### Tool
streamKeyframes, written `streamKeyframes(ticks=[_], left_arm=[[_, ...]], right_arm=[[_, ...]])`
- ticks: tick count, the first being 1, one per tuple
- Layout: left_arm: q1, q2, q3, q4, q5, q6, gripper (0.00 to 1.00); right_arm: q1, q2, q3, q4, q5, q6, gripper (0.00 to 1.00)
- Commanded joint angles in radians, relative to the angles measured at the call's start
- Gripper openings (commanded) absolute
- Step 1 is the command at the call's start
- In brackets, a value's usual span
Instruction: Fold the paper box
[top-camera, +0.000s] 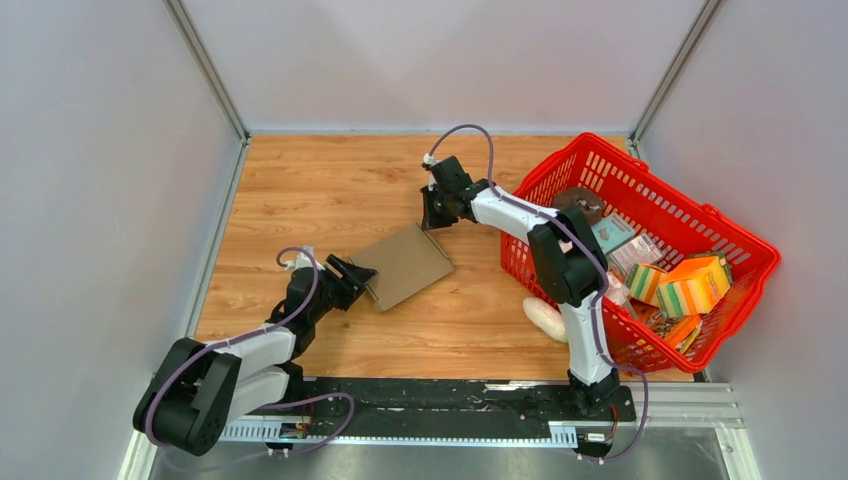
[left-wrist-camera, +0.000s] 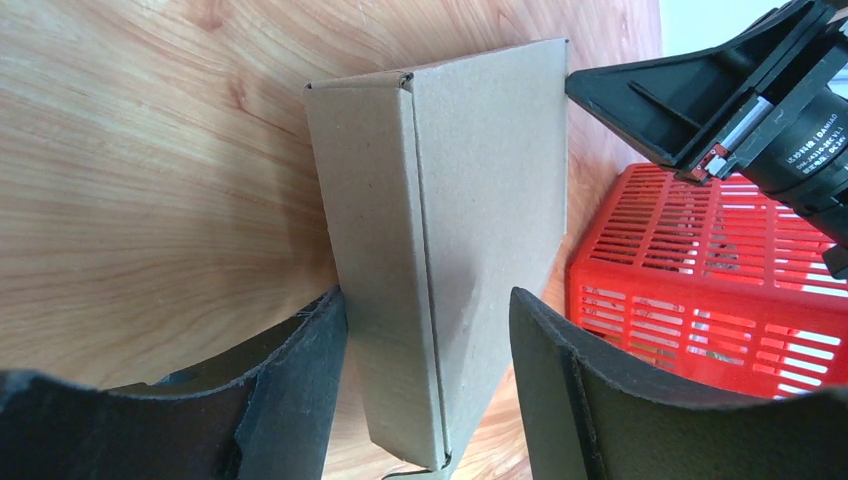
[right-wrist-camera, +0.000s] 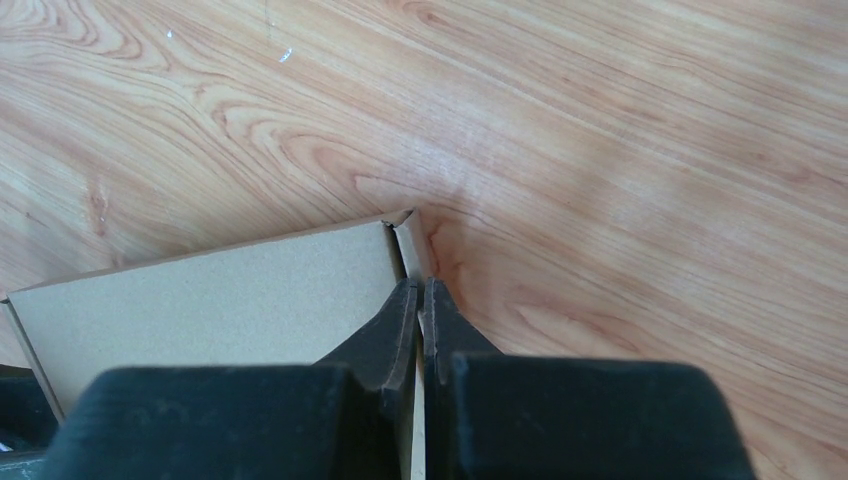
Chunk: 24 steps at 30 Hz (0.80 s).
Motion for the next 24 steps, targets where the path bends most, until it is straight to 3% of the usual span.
streamKeyframes(ticks=[1, 8, 17, 20, 21, 24], left_arm=[[-0.024, 0.019, 0.034, 0.069, -0.028, -0.03, 0.68], [-0.069, 0.081, 0.057, 0.109, -0.051, -0.044, 0.65], [-0.07, 0.03, 0.03, 0.133, -0.086, -0.067, 0.42], [-0.07, -0.043, 0.038, 0.036, -0.104, -0.056, 0.38], [-0.072, -0.065, 0.038, 0.011, -0.109, -0.053, 0.36], [-0.069, -0.175, 0.048, -0.16, -0.115, -0.04, 0.35]], right_arm=[[-0.031, 0.023, -0.01, -0.01, 0.022, 0.002, 0.03], [-0.036, 0.025, -0.012, -0.005, 0.003, 0.013, 0.03], [-0.031, -0.023, -0.038, 0.033, -0.029, 0.016, 0.11], [-0.025, -0.061, -0.065, 0.062, -0.046, 0.008, 0.25], [-0.019, -0.087, -0.073, 0.078, -0.055, 0.002, 0.35], [0.009, -0.158, -0.108, 0.107, -0.057, -0.029, 0.46]])
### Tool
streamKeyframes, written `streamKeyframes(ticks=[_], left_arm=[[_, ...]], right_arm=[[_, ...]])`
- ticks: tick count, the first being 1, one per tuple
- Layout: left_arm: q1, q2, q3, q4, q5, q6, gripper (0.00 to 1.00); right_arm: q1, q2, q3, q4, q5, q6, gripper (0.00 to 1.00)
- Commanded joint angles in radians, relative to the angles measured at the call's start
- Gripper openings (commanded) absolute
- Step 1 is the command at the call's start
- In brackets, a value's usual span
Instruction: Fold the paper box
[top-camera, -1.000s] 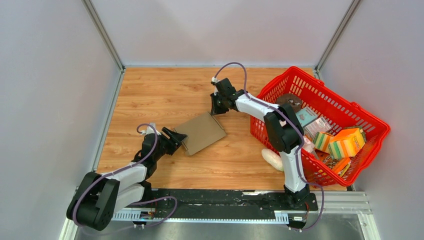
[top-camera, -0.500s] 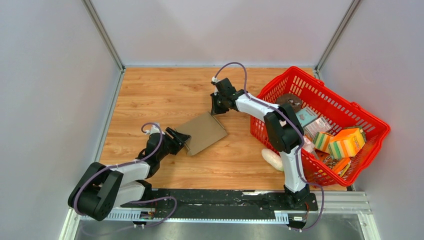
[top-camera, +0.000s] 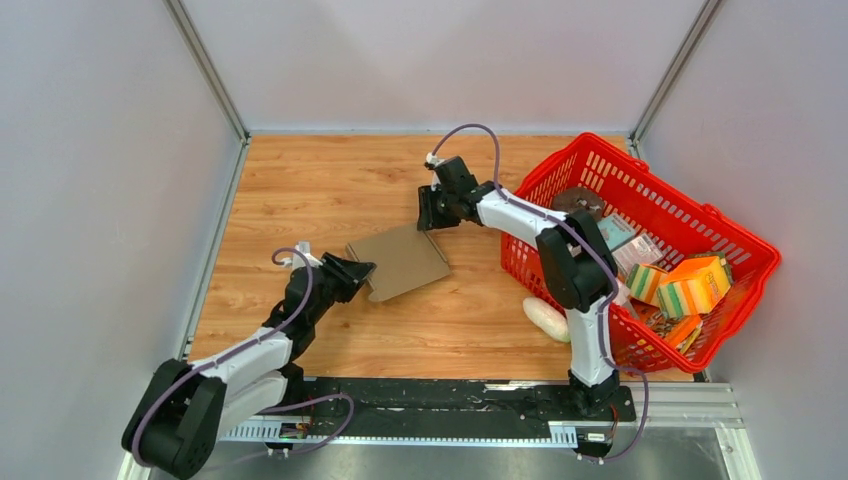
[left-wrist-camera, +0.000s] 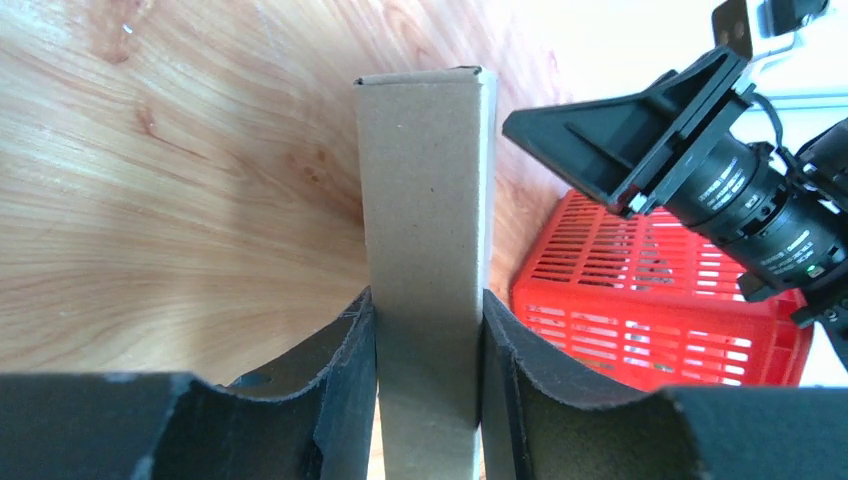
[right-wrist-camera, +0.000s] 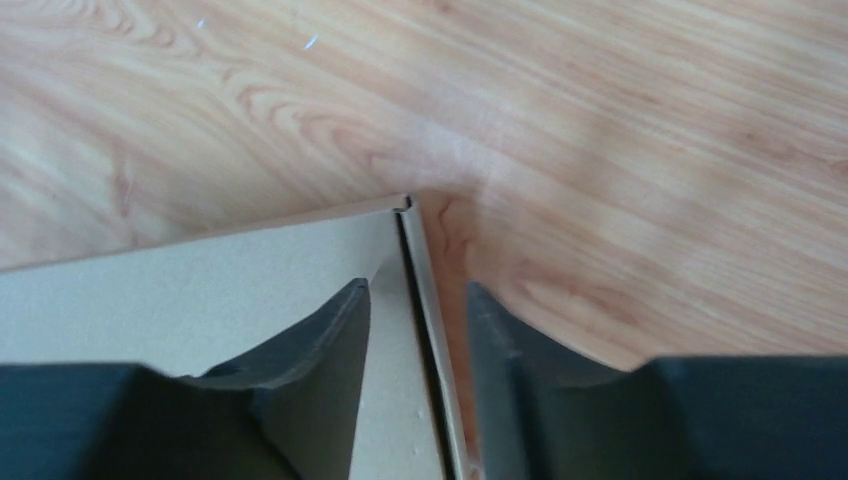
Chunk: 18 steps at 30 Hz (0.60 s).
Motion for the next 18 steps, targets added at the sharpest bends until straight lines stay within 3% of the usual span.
streamKeyframes(ticks=[1, 6, 9, 15, 18], left_arm=[[-0.003, -0.167, 0.05, -0.207, -0.017, 0.046, 0.35], [0.034, -0.322, 0.107, -0.474, 0.017, 0.076, 0.35], [0.075, -0.38, 0.134, -0.583, 0.127, 0.085, 0.34], [0.08, -0.462, 0.212, -0.76, 0.235, 0.105, 0.32], [0.082, -0.466, 0.269, -0.823, 0.287, 0.117, 0.32]], right_arm=[[0.021, -0.13, -0.072, 0.08, -0.049, -0.038, 0.49], [0.105, -0.319, -0.141, 0.071, 0.085, -0.127, 0.75], [0.15, -0.463, -0.243, 0.109, 0.122, -0.197, 0.84], [0.364, -0.692, -0.472, 0.224, 0.231, -0.412, 0.97], [0.473, -0.75, -0.561, 0.273, 0.246, -0.47, 0.97]])
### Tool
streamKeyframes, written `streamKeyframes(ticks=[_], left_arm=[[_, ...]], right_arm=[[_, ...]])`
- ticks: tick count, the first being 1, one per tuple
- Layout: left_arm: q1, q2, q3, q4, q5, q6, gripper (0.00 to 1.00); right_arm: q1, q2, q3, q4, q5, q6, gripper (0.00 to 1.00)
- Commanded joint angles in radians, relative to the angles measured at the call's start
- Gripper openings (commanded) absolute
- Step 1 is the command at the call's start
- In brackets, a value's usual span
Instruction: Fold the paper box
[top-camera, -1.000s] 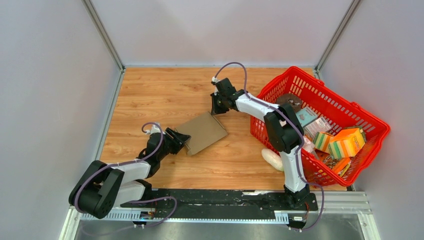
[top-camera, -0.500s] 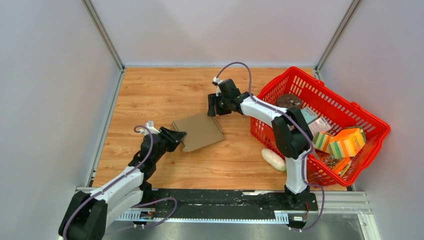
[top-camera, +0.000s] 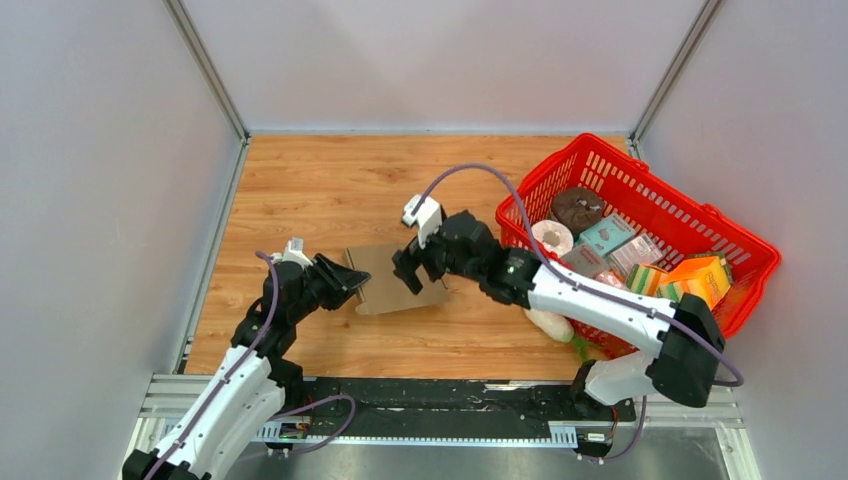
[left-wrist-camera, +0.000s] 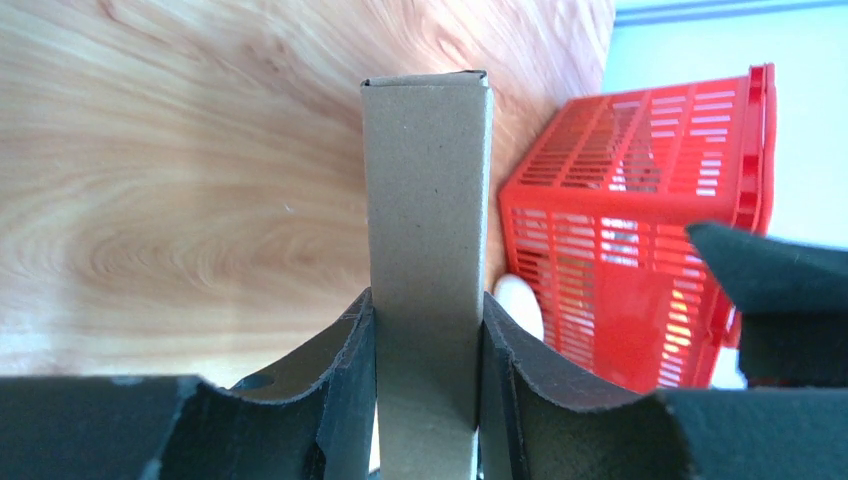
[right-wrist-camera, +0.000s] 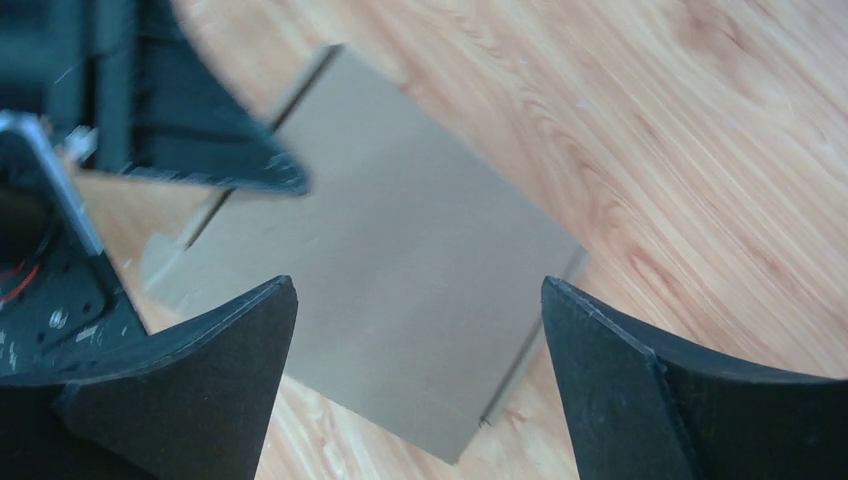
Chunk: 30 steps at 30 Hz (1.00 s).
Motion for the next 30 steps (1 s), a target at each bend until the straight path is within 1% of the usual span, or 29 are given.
streamKeyframes(ticks=[1, 2, 3, 6, 8, 9, 12, 14, 15, 17, 18, 19, 20, 21, 23, 24, 26, 27, 29, 30], left_arm=[[0.008, -0.012, 0.114, -0.132, 0.121, 0.03, 0.31], [0.008, -0.012, 0.12, -0.142, 0.147, 0.024, 0.29], [0.008, -0.012, 0.126, -0.159, 0.16, 0.019, 0.27], [0.008, -0.033, 0.137, -0.198, 0.187, -0.007, 0.24], [0.011, -0.062, 0.13, -0.208, 0.204, -0.042, 0.24], [0.011, -0.073, 0.123, -0.207, 0.21, -0.058, 0.24], [0.017, -0.105, 0.102, -0.212, 0.236, -0.122, 0.24], [0.02, -0.119, 0.076, -0.201, 0.262, -0.177, 0.24], [0.023, -0.125, 0.064, -0.198, 0.268, -0.196, 0.24], [0.026, -0.141, 0.054, -0.19, 0.284, -0.236, 0.24], [0.026, -0.147, 0.051, -0.19, 0.288, -0.243, 0.24], [0.029, -0.156, 0.045, -0.192, 0.292, -0.26, 0.24], [0.029, -0.162, 0.041, -0.19, 0.298, -0.269, 0.24], [0.031, -0.167, 0.036, -0.192, 0.301, -0.28, 0.24], [0.032, -0.18, 0.021, -0.186, 0.307, -0.311, 0.24], [0.032, -0.185, 0.013, -0.175, 0.311, -0.317, 0.24], [0.032, -0.185, 0.008, -0.169, 0.315, -0.326, 0.25], [0.032, -0.187, -0.002, -0.158, 0.315, -0.331, 0.25], [0.034, -0.205, -0.013, -0.144, 0.308, -0.352, 0.27], [0.034, -0.213, -0.021, -0.123, 0.307, -0.36, 0.28]], right_arm=[[0.156, -0.074, -0.126, 0.132, 0.097, -0.173, 0.97], [0.187, -0.089, -0.18, 0.149, 0.123, -0.203, 0.97], [0.245, -0.115, -0.2, 0.181, 0.175, -0.22, 0.97], [0.325, -0.133, -0.258, 0.205, 0.248, -0.27, 0.96], [0.362, -0.121, -0.281, 0.275, 0.323, -0.302, 0.95], [0.402, -0.108, -0.31, 0.336, 0.412, -0.35, 0.93], [0.466, -0.088, -0.34, 0.456, 0.558, -0.429, 0.91], [0.505, -0.072, -0.373, 0.537, 0.638, -0.486, 0.9], [0.537, -0.052, -0.381, 0.591, 0.688, -0.542, 0.89], [0.557, -0.02, -0.387, 0.635, 0.752, -0.59, 0.86], [0.572, 0.016, -0.392, 0.704, 0.811, -0.621, 0.83], [0.578, 0.037, -0.401, 0.761, 0.851, -0.697, 0.81], [0.585, 0.057, -0.424, 0.813, 0.896, -0.734, 0.8], [0.591, 0.087, -0.432, 0.893, 0.914, -0.762, 0.77], [0.597, 0.121, -0.447, 0.97, 0.956, -0.84, 0.72], [0.606, 0.156, -0.452, 1.063, 0.997, -0.875, 0.66], [0.62, 0.19, -0.47, 1.181, 1.035, -0.978, 0.61], [0.632, 0.224, -0.479, 1.267, 1.043, -1.003, 0.54], [0.637, 0.254, -0.476, 1.317, 1.057, -1.058, 0.46], [0.641, 0.285, -0.475, 1.381, 1.066, -1.078, 0.42]])
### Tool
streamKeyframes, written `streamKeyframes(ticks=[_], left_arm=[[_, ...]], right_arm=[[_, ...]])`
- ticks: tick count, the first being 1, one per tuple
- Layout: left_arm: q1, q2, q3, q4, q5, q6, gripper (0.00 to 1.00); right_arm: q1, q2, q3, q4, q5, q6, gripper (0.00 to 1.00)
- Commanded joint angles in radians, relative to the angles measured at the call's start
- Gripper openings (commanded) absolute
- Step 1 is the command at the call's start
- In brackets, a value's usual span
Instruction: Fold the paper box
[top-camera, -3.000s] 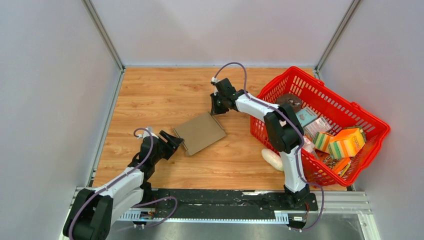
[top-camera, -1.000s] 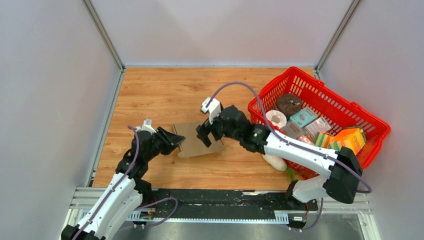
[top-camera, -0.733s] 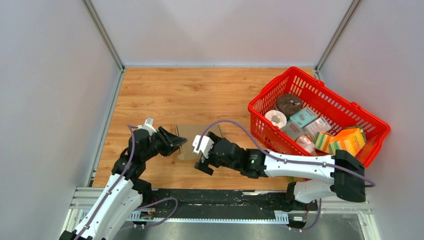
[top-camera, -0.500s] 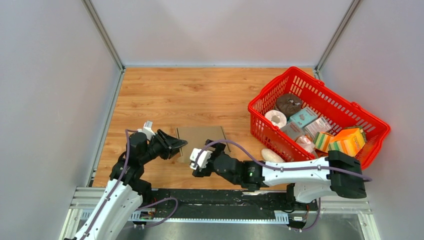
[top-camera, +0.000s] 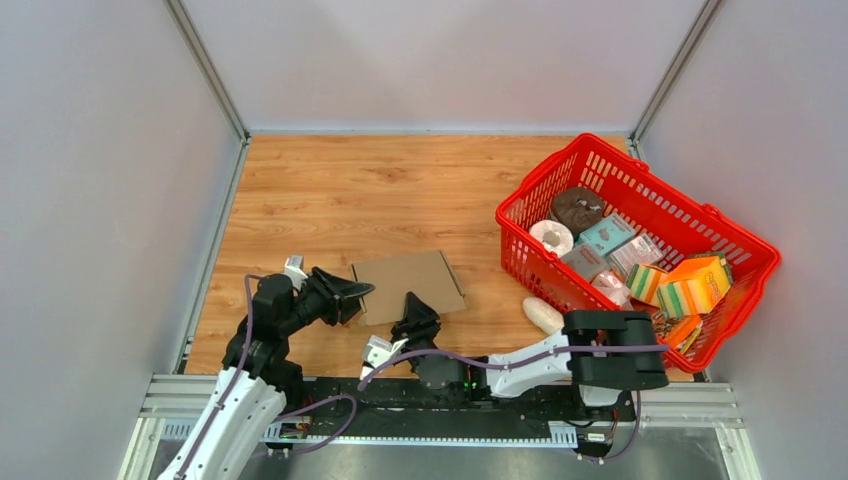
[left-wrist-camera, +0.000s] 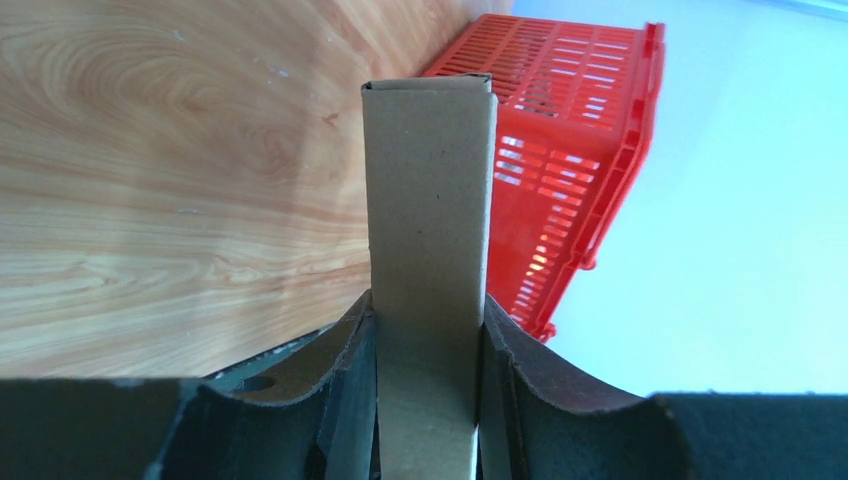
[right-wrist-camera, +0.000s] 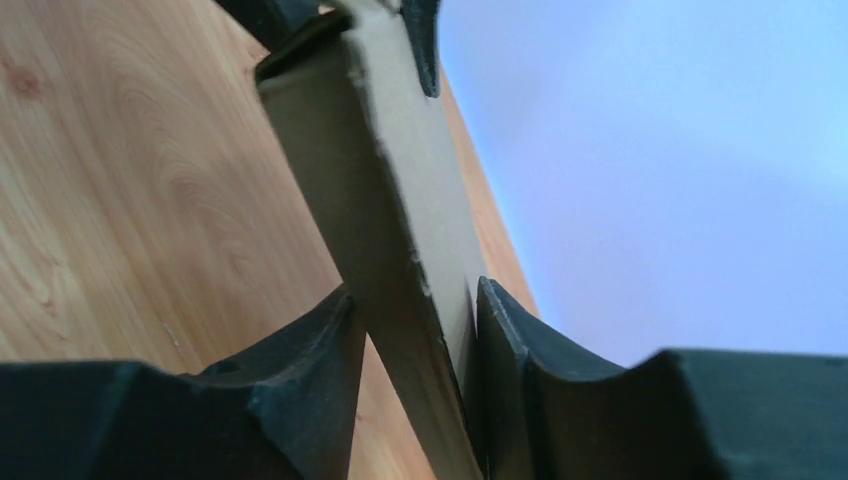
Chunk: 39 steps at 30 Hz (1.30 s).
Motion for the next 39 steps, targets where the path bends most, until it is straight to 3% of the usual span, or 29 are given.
streamKeyframes(ticks=[1, 3, 5, 7, 8, 9, 13, 16, 18, 20, 24, 27, 31, 35, 39], left_arm=[[0.004, -0.043, -0.028, 0.062, 0.052, -0.058, 0.31], [0.014, -0.06, -0.001, 0.051, 0.049, 0.003, 0.48], [0.022, -0.072, 0.041, -0.023, 0.012, 0.082, 0.74], [0.027, -0.078, 0.146, -0.094, -0.064, 0.261, 0.74], [0.027, -0.074, 0.194, -0.211, -0.103, 0.331, 0.74], [0.027, -0.063, 0.288, -0.272, -0.146, 0.446, 0.75], [0.027, -0.069, 0.392, -0.415, -0.295, 0.62, 0.75], [0.028, -0.118, 0.404, -0.459, -0.351, 0.723, 0.74], [0.025, -0.155, 0.386, -0.434, -0.352, 0.783, 0.7], [0.027, -0.16, 0.366, -0.353, -0.283, 0.806, 0.61], [0.027, -0.088, 0.297, -0.193, -0.131, 0.815, 0.53], [0.025, -0.042, 0.271, -0.107, -0.077, 0.823, 0.5], [0.011, 0.004, 0.219, 0.017, -0.042, 0.82, 0.58], [-0.054, 0.066, 0.173, 0.167, -0.089, 0.829, 0.59], [-0.145, 0.177, 0.167, 0.27, -0.168, 0.873, 0.58]], right_arm=[[0.013, 0.074, -0.001, 0.391, 0.136, -0.203, 0.4], [0.015, 0.097, 0.001, 0.436, 0.145, -0.232, 0.35], [0.015, 0.085, -0.004, 0.416, 0.144, -0.212, 0.32], [0.012, 0.056, -0.006, 0.289, 0.134, -0.118, 0.29], [0.004, 0.018, -0.004, 0.228, 0.115, -0.062, 0.28], [0.001, -0.007, -0.001, 0.068, 0.098, -0.007, 0.26], [-0.04, -0.145, 0.063, -0.443, -0.066, 0.418, 0.23], [-0.125, -0.217, 0.177, -0.849, -0.314, 0.609, 0.24], [-0.175, -0.219, 0.264, -1.054, -0.43, 0.731, 0.23], [-0.22, -0.199, 0.325, -1.174, -0.547, 0.81, 0.24], [-0.303, -0.13, 0.509, -1.442, -0.714, 0.887, 0.23], [-0.346, -0.075, 0.589, -1.573, -0.772, 0.921, 0.24], [-0.409, -0.082, 0.603, -1.6, -0.915, 0.938, 0.25], [-0.505, -0.07, 0.602, -1.598, -1.103, 0.935, 0.27], [-0.551, -0.021, 0.64, -1.618, -1.12, 0.917, 0.28]])
